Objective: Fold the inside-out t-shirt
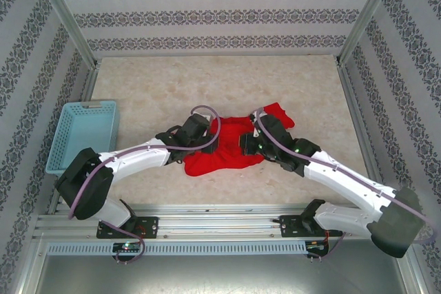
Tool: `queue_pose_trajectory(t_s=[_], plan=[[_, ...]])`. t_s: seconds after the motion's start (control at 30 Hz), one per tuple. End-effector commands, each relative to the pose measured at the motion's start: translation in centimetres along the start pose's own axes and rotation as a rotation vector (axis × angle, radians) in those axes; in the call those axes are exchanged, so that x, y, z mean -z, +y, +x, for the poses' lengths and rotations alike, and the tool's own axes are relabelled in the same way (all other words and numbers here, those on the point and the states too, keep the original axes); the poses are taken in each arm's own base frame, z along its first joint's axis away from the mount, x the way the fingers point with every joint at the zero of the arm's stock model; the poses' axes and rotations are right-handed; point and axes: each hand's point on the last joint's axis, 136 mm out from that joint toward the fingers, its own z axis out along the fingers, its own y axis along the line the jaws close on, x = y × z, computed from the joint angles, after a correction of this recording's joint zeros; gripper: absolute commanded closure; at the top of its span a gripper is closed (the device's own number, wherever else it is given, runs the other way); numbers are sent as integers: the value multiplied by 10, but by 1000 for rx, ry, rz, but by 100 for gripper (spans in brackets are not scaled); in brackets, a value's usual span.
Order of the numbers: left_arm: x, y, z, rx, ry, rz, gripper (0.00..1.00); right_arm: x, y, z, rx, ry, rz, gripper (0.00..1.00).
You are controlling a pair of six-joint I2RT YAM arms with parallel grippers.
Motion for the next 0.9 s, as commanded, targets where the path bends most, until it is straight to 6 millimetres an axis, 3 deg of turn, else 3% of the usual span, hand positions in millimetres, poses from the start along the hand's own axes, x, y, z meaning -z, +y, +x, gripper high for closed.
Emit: queue_pose_trajectory(t_s=[0.0,0.13,0.17,0.27,0.37,0.5,0.77,0.87], plan=[[5,-4,5,-33,17,15,66,-18,-37,-11,-68,-15,120,100],[1,-10,16,-39,39,62,69,-38,-68,-20,-100,25,215,100],[0,-12,18,-41,41,73,69,-40,-73,-20,-76,41,244,92],[-1,-13,23,-45,50,81,69,-33,-67,-25,32,43,276,73],[0,-12,23,-43,37,83,69,-18,-47,-25,204,27,254,60],[0,-15,22,-39,22,103,68,-13,-27,-10,345,75,199,60],[3,-18,19,-37,11,118,68,-34,6,25,451,211,94,62],[4,-18,17,-39,8,113,68,-40,9,32,452,240,77,64]])
